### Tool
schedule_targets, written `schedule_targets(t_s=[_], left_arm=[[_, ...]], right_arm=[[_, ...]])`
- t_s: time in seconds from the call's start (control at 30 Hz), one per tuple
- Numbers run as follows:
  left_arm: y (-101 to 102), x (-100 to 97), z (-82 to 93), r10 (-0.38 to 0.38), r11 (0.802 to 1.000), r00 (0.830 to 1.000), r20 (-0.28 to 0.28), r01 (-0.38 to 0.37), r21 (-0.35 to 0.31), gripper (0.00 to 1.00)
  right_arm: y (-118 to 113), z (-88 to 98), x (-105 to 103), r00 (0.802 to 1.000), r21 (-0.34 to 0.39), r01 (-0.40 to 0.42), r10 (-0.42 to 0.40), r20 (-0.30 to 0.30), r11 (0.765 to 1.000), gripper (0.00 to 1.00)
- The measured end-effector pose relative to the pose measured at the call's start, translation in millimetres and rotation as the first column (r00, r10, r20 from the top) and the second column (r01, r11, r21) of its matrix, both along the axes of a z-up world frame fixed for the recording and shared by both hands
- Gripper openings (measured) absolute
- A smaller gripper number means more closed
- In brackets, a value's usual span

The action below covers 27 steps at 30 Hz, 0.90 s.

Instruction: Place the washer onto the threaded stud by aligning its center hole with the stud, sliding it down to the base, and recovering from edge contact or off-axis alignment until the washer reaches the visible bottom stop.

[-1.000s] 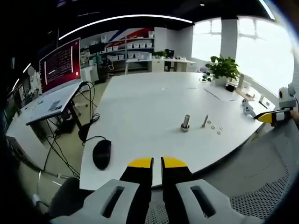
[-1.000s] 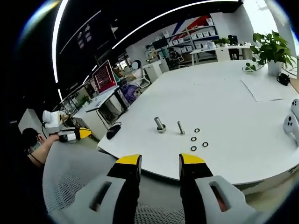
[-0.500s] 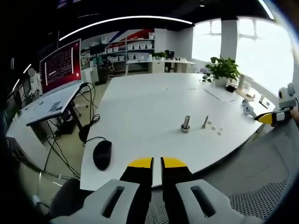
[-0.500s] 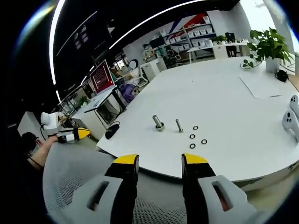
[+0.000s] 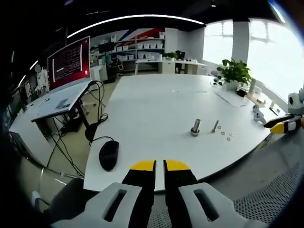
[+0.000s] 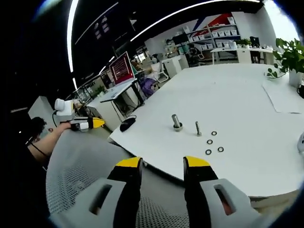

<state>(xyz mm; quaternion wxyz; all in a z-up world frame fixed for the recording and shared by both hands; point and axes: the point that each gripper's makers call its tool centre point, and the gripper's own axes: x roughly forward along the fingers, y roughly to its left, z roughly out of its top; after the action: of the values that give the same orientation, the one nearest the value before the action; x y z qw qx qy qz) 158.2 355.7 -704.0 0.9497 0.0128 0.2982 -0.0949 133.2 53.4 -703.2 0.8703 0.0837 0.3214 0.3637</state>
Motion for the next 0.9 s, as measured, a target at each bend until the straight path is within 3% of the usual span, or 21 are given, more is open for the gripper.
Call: schedule_targets(t_s=[0.03,0.1,0.17,0.27,0.33,0.57,0.7,0.8,0.9], left_arm=[[-0.2,0.0,0.1,-0.002,1.0,1.0,0.001,0.002,0.001,0.03],[-10.7,-6.4,-5.6,-0.111,0.993,0.993,-0.038,0.113,0.041,0.0],[-7.1,-8.3,-12.0,-0.092,0.992,0.992,-0.09,0.099,0.075,0.0],[-7.8,-7.3,-10.3,-0.089,0.994,0.993,-0.077,0.094,0.063,0.0],[-7.4,-7.1,-9.8,-0.083,0.994,0.994,-0.072,0.087,0.06,0.02],[-4.1,-5.0,-7.6,-0.044,0.998,0.997,-0.056,0.046,0.045,0.03],[-1.0,-4.6,-8.8,-0.03,0.998,0.998,-0.055,0.033,0.055,0.1],[-0.6,-5.2,-10.4,-0.034,0.997,0.997,-0.067,0.038,0.062,0.11],[-0.2,-5.4,-10.9,-0.034,0.997,0.997,-0.071,0.039,0.066,0.11]], right_arm=[[4.4,1.3,-2.7,0.999,0.032,-0.031,0.031,-0.01,0.999,0.37],[12.2,5.4,-7.7,0.994,0.112,-0.104,0.107,-0.026,0.988,0.37],[9.7,4.8,-4.2,0.989,0.136,-0.146,0.15,-0.017,0.98,0.36],[-9.2,-7.3,14.6,0.991,0.098,-0.135,0.136,-0.002,0.986,0.35],[-22.3,-20.1,26.0,0.99,0.062,-0.138,0.14,-0.03,0.988,0.35],[-54.6,-48.5,67.9,0.983,-0.056,-0.18,0.178,-0.036,0.982,0.35],[-62.0,-70.7,85.7,0.961,-0.165,-0.277,0.277,-0.028,0.946,0.34],[-62.6,-90.5,93.5,0.93,-0.242,-0.365,0.365,-0.045,0.899,0.34],[-57.3,-100.0,94.7,0.903,-0.27,-0.426,0.423,-0.075,0.863,0.32]])
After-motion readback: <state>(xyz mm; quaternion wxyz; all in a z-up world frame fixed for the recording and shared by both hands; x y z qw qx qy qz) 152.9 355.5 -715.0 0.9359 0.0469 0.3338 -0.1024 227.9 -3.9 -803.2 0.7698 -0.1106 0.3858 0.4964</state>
